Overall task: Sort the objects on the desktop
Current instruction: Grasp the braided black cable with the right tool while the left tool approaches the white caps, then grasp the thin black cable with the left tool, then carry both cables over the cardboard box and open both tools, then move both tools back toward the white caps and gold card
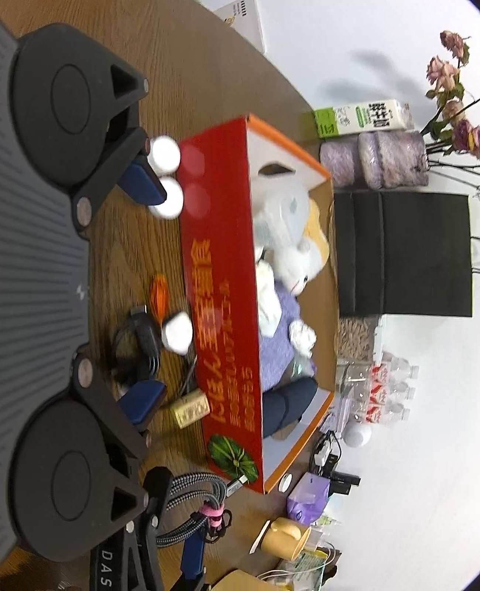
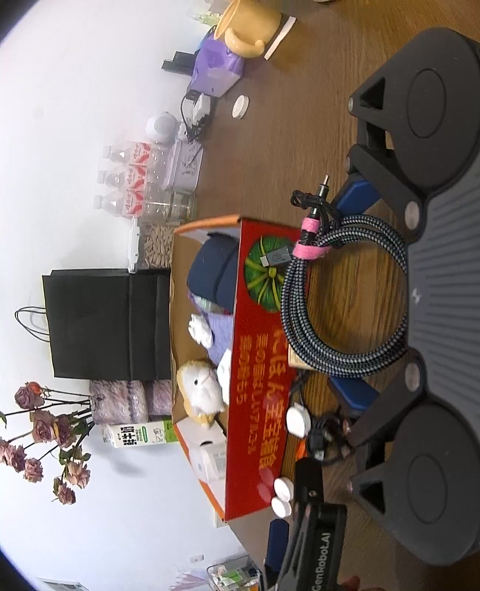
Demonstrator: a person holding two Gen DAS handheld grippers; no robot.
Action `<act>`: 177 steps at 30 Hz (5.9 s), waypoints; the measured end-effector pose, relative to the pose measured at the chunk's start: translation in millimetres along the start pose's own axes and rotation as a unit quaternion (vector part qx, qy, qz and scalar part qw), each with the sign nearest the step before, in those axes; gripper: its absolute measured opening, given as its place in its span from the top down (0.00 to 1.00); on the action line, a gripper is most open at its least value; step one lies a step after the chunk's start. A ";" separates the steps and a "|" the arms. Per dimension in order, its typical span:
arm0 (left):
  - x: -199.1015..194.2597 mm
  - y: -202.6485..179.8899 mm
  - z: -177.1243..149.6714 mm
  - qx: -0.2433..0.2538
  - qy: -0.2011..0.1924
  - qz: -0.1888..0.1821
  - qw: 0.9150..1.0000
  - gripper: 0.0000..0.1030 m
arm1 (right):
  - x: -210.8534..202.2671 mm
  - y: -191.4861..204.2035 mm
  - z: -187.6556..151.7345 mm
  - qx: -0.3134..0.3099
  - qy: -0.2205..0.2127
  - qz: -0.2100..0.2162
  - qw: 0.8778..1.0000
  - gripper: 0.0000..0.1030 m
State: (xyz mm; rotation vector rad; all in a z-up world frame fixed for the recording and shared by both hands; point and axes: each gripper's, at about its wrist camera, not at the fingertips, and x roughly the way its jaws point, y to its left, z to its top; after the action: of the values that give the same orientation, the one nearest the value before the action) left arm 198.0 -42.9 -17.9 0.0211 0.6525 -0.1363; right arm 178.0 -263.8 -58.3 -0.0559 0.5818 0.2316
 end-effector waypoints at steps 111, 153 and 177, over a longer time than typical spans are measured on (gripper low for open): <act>62.6 23.0 101.7 -0.042 -0.158 0.084 0.983 0.00 | 104.5 19.5 112.6 -0.014 -0.084 0.011 0.996 0.00; -8.2 52.4 28.3 -0.073 -0.195 0.065 0.976 0.00 | 53.9 40.4 75.6 -0.020 -0.089 -0.014 0.996 0.00; -7.9 91.1 -30.5 -0.059 -0.007 0.075 0.995 0.00 | 48.5 48.4 7.7 -0.008 0.073 0.018 0.997 0.00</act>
State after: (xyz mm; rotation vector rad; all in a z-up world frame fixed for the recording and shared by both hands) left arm 185.5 50.2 -39.5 -0.0454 0.6412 0.0464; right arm 210.2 -206.0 -77.9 -0.0783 0.7259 0.2689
